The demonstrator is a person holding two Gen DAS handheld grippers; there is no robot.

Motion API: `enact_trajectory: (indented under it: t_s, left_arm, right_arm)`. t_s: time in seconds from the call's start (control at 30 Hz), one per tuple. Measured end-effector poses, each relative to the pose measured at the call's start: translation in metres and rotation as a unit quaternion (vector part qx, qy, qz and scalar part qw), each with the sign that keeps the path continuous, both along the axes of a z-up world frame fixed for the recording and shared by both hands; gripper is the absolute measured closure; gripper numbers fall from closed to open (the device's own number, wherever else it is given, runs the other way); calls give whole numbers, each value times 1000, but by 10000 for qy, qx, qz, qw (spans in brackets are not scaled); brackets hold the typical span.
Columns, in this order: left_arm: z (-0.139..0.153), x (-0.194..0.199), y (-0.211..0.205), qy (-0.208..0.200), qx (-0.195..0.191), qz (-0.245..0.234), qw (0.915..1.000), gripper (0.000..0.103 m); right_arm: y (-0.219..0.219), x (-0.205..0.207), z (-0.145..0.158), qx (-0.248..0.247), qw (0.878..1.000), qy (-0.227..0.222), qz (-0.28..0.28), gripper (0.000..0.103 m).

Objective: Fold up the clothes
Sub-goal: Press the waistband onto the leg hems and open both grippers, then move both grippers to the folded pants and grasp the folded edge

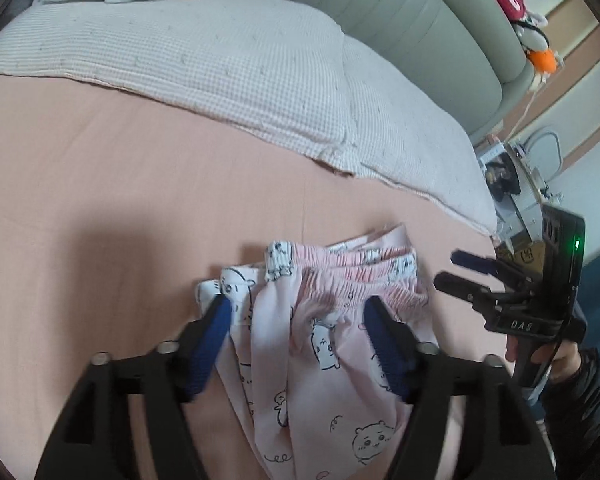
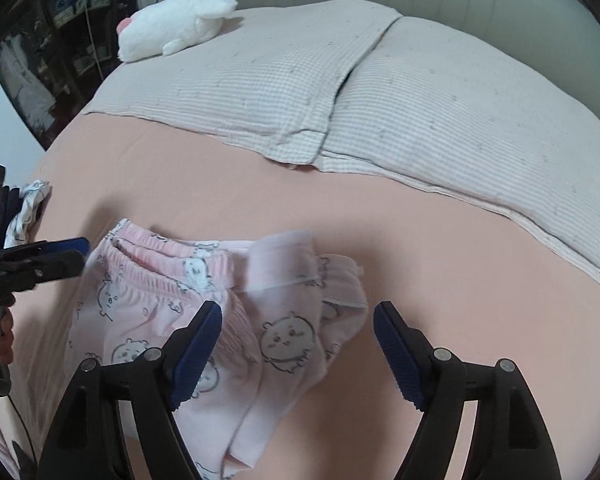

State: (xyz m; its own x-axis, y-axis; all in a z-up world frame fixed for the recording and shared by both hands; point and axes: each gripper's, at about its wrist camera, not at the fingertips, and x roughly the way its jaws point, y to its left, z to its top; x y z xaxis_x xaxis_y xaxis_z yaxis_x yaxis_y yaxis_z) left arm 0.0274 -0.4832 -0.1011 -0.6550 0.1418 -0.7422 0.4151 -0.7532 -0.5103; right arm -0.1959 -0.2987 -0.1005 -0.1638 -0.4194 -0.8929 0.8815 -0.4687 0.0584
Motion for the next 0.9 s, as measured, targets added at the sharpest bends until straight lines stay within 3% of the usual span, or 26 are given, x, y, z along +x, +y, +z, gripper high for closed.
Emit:
enact_trajectory:
  t_s: [0.2, 0.3, 0.5, 0.6, 0.77, 0.9]
  left_arm:
    - [3, 16, -2, -11, 71, 140, 9999, 32]
    - [1, 29, -3, 90, 254, 151, 9995, 31]
    - [-9, 48, 4, -88, 348, 186, 9992, 29]
    - [-17, 56, 9, -157, 450, 190, 9987, 28]
    - [-29, 64, 15, -254, 750, 214, 9966, 28]
    - [-43, 65, 19, -292, 1130, 265, 9928, 27]
  right_arm:
    - [31, 4, 7, -160, 9992, -347, -129, 24]
    - [42, 11, 5, -227, 9979, -576, -197, 18]
    - [63, 20, -14, -110, 9924, -1154, -418, 17]
    - [73, 19, -28, -34, 9854, -1579, -642, 17]
    - [86, 16, -44, -335, 9643, -2422, -1014, 17]
    - [88, 18, -59, -279, 9554, -2679, -1211, 17]
